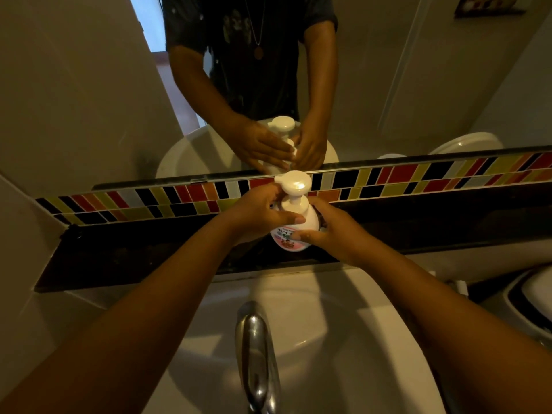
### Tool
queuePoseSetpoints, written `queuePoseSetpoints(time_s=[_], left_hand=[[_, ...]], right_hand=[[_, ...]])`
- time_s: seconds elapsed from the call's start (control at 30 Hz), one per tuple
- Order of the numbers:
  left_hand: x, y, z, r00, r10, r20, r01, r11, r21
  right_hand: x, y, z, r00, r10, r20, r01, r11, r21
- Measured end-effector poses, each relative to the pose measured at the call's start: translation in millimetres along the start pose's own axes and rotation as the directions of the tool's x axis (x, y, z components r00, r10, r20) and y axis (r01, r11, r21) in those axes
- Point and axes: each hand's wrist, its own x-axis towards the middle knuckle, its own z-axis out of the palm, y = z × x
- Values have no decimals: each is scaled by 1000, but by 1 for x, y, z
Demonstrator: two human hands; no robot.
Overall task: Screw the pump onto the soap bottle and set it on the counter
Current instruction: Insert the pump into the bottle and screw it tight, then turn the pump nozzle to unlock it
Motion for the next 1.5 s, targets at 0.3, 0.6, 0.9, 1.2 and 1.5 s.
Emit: queuePoseSetpoints(time_s=[0.3,0.6,0.9,1.2,1.5], left_hand=[[-7,-4,0,998,48,-42,-51,997,-55],[-41,-29,-7,989,15,-149,-36,990,-138],[-53,-39,-19,968,-80,-238,34,981,-193],[-49,-42,-24,965,-113,-237,67,979,-194],[-43,-47,-28,966,-127,-226,78,974,-213]], right_hand=[[2,-3,-3,999,2,39,-3,999,40],[-5,-27,13,998,1,67,-1,1000,2],[-4,-79,0,996,-64,-56,64,998,-17],[7,-115,6,977,-210,-25,190,921,-341],[20,-114,1,979,-180,100,205,903,-378]])
